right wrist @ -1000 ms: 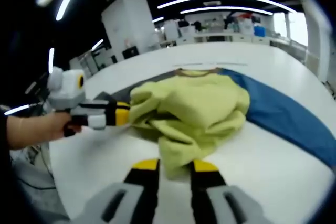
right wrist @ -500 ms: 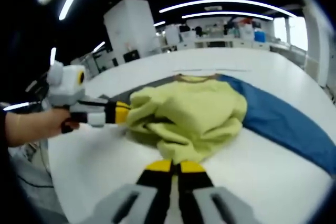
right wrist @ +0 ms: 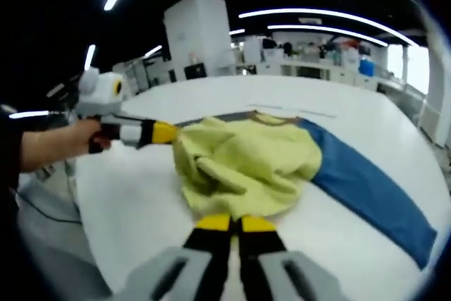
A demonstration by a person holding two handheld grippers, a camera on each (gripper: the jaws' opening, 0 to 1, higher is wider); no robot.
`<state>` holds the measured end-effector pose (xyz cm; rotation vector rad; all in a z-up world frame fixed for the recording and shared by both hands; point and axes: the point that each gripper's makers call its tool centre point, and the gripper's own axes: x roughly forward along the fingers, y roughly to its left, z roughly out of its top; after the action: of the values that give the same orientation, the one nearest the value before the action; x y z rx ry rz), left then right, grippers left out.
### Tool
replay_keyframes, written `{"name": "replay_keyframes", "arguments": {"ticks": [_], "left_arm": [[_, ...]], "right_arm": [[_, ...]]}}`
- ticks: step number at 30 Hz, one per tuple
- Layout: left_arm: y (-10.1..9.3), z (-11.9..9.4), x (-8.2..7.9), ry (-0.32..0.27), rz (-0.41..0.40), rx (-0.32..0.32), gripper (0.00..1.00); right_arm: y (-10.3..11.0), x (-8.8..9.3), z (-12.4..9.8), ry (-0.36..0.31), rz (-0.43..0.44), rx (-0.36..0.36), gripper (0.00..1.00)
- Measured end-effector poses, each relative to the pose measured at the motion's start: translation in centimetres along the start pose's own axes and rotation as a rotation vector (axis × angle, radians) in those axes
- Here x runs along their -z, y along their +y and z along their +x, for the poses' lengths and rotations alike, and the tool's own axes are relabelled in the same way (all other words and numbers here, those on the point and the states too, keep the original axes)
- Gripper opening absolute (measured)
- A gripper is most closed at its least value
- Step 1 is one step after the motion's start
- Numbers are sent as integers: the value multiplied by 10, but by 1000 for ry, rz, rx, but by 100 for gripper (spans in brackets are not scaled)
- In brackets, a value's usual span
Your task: Fold the garment on the visible template until the final outline fits inside the template.
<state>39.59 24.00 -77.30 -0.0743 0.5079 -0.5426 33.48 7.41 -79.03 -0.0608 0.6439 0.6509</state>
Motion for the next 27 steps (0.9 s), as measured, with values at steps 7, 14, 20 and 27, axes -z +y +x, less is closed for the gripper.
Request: {"name": "replay_keyframes", "arguments": {"ticks": [7, 14, 20, 27], "left_arm": [[-5, -19, 0, -8, -35, -19, 0], [-16, -39, 7, -7, -77, -16, 0], [-26, -52, 15, 19, -128, 5, 0], [-40, -59, 25, 40, -141, 21, 0]], "right_arm": [[4, -3, -21, 7, 3, -17, 0], [9, 1, -35, 34, 27, -23, 0], [16, 12, -46, 92, 54, -22, 0], [12, 23, -55, 122, 69, -3, 0]]}}
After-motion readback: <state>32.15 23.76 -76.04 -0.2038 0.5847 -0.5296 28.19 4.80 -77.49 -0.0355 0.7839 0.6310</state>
